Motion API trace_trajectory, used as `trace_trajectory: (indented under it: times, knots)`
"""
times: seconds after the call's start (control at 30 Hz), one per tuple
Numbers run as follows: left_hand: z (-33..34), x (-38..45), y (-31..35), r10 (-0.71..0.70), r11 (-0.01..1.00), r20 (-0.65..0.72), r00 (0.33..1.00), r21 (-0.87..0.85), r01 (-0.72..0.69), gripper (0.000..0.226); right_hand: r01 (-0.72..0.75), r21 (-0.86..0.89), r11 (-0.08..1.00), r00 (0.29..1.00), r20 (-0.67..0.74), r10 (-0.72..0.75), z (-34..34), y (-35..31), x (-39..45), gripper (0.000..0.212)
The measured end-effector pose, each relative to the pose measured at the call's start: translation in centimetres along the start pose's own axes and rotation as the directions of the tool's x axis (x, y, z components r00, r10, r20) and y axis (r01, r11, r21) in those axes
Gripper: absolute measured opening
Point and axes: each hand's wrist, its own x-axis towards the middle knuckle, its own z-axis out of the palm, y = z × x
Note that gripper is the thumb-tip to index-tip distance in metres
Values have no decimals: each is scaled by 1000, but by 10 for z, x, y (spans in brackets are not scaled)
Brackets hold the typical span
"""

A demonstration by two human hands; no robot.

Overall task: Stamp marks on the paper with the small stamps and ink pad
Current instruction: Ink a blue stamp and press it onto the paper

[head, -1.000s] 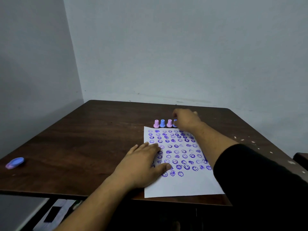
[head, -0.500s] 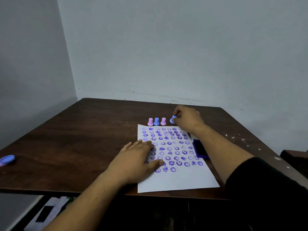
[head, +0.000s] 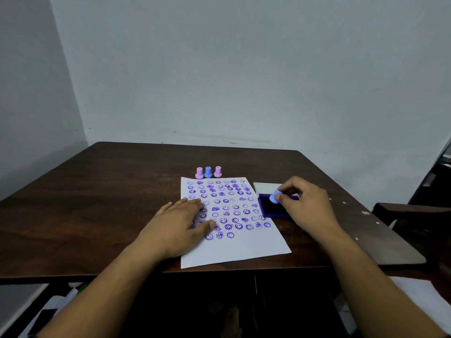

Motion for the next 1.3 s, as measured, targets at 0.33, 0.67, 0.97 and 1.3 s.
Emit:
trace_trajectory:
  times: [0.33,0.67,0.97,1.3]
  knots:
    - [1,1,-3,20,1000,-34,999,-2,-20,87,90,-108,990,996,15,-89,8,1,-18,9]
    - [0,1,-4,21,1000,-46,999,-13,-21,86,183,-223,957,983,43,-178,14,7,-15,9]
    - [2,2,-4,20,1000,-53,998,-9,-20,86,149,-274,950,989,65,-136,14,7,-10,4]
    - [1,1,-3,19,1000,-47,999,-2,-19,87,166,-271,948,986,54,-157,15,5,-14,7]
